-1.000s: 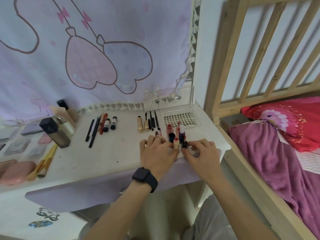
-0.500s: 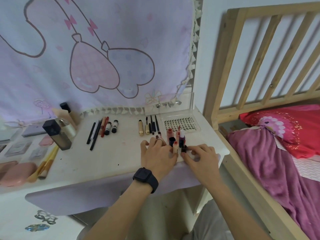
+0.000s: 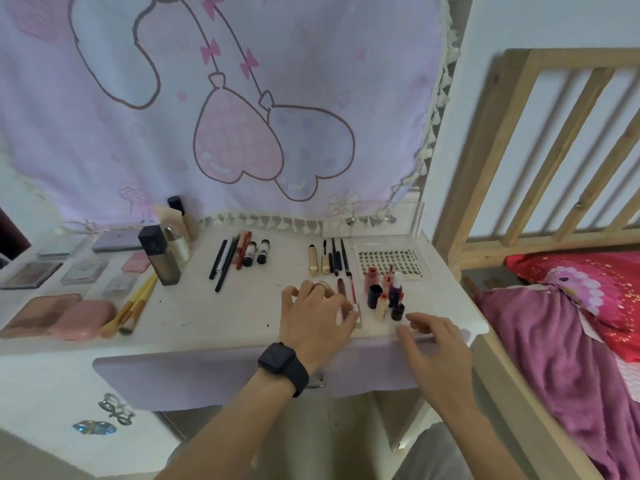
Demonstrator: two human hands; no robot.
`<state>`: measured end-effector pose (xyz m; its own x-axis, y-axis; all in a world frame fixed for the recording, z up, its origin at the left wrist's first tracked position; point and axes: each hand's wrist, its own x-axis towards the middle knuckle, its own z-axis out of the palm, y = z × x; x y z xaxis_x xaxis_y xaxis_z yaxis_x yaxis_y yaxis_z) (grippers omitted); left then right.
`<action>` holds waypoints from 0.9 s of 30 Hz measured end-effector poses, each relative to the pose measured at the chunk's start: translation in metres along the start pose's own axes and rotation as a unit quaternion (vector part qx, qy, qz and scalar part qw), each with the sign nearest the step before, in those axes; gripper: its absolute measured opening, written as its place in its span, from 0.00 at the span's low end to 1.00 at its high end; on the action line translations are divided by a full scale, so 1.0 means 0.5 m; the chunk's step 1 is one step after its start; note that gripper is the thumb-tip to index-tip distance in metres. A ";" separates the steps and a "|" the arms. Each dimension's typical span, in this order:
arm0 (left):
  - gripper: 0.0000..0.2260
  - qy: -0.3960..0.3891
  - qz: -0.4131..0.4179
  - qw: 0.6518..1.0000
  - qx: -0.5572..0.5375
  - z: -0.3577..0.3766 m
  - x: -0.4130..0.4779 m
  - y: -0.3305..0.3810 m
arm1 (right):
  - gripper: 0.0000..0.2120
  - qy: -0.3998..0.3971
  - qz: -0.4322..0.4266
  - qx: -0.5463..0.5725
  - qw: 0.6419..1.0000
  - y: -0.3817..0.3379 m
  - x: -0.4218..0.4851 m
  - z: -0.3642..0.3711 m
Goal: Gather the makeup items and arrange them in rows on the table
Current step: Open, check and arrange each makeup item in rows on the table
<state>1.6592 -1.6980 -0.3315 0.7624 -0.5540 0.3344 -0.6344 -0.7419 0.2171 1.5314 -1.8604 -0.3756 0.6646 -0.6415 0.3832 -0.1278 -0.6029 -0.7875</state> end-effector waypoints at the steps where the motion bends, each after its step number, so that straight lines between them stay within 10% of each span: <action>1: 0.15 0.003 -0.005 1.000 -0.013 -0.005 -0.004 -0.013 | 0.10 -0.004 -0.011 0.002 1.000 -0.012 -0.012 0.000; 13: 0.11 0.000 -0.185 0.982 -0.042 -0.065 -0.025 -0.285 | 0.16 -0.202 -0.172 -0.071 0.961 -0.193 0.009 0.244; 27: 0.17 0.009 -0.127 0.991 0.047 -0.028 0.142 -0.337 | 0.24 -0.246 -0.158 -0.181 0.939 -0.168 0.054 0.350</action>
<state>1.8182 -1.6071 -0.3316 0.8928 -0.3393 0.2962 -0.4074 -0.8889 0.2094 1.6891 -1.7440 -0.3835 0.9598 -0.1609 0.2298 -0.0506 -0.9051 -0.4222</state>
